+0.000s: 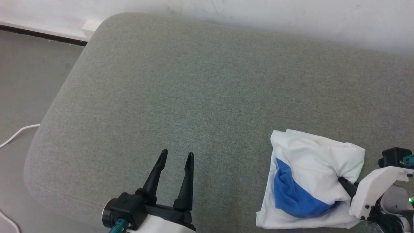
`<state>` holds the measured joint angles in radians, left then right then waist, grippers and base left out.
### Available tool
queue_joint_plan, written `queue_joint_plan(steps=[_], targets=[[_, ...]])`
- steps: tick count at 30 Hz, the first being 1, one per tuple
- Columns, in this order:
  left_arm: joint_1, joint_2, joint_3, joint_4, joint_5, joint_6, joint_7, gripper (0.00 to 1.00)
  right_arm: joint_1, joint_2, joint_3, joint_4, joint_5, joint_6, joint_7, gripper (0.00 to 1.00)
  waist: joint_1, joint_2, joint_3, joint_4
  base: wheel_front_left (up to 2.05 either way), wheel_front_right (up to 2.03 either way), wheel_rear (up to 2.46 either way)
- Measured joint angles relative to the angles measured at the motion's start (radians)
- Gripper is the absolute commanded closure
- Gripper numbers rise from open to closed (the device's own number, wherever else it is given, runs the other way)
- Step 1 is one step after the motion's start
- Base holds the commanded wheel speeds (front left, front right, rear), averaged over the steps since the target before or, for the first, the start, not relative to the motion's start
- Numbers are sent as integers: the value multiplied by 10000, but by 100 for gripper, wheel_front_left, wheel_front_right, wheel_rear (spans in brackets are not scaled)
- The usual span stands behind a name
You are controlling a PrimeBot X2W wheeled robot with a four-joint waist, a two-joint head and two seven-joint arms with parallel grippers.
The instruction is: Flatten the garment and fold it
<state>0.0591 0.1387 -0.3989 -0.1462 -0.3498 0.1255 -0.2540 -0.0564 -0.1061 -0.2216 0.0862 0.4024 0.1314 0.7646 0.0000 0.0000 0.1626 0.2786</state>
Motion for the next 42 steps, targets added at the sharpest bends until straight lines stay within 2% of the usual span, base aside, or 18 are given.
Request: queue_joint_plan(steps=[4, 9, 20, 24, 34, 39, 42], targets=[[1, 61, -40, -33, 2, 2, 86, 0, 7, -201, 416, -40, -73, 0, -355, 100, 0, -1, -103, -153, 0, 0, 0], [5, 121, -65, -96, 2, 33, 163, 0, -1, -840, 1131, -245, -69, 2, -698, 100, 0, 0, -191, -501, 0, 0, 0], [-56, 155, -184, -123, 75, 127, 320, 0, -704, -2706, 2334, -347, -35, 6, -1005, 100, 0, 0, -186, -1782, 0, 0, 0], [-106, 167, -188, -84, 75, 134, 351, 0, -988, -3342, 2518, -299, 148, 4, -1068, 100, 1, 0, -153, -2326, 0, 0, 0], [-499, 150, -280, 10, 86, 171, 430, 0, -1288, -4414, 2706, -199, 495, 4, -1064, 100, 0, 0, -50, -3608, 0, 0, 0], [-718, 123, -395, 17, 161, 173, 445, 0, -1375, -5026, 2790, -209, 763, 4, -1223, 100, 0, 0, 165, -3962, 0, 0, 0], [-898, 121, -489, 6, 318, 173, 518, 0, -1560, -5674, 2872, -174, 848, 6, -1476, 100, 0, 0, 422, -4029, 0, 0, 0]])
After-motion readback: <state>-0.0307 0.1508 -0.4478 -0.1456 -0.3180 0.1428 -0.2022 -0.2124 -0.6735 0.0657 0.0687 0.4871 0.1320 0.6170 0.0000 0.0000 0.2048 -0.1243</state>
